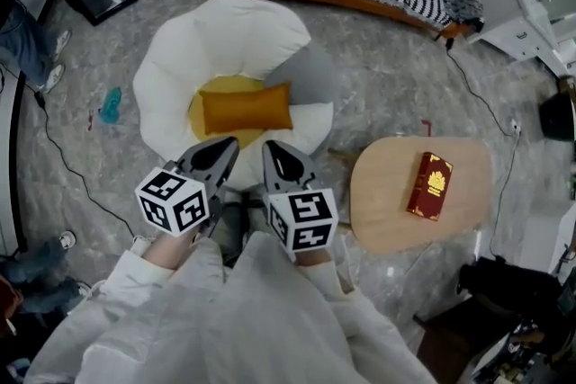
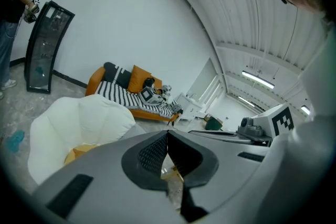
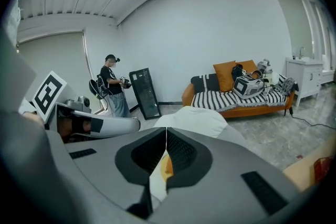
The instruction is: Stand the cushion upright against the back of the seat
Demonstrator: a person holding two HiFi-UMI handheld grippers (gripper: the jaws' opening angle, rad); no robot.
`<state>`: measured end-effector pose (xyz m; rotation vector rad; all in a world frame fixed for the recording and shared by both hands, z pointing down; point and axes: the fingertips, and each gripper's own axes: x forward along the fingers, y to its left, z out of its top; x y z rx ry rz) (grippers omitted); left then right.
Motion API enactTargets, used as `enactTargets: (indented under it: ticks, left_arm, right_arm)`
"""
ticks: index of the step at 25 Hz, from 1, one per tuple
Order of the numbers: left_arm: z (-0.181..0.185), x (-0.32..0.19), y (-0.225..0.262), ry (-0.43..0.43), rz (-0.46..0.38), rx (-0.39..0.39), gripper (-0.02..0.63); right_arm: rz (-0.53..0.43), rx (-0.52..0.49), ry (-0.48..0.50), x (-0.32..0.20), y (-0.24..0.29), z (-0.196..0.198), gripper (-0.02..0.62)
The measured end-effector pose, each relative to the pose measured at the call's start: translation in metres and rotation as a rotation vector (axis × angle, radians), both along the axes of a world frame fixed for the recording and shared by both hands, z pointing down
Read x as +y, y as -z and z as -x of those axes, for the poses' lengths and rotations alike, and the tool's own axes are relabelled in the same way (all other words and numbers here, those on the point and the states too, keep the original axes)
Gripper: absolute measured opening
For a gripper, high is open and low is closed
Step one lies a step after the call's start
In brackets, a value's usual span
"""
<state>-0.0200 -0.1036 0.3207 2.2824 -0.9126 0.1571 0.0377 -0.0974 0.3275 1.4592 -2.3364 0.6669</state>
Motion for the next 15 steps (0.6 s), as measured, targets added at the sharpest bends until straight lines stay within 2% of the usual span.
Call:
enactTargets:
  ticks: [15]
  left_arm:
    - [-0.009,-0.035,-0.076,-0.011,0.079,-0.033,0.008]
  right_arm:
    - [0.069,-0.031,-0.019,-0.041,-0.073,-0.004,0.012]
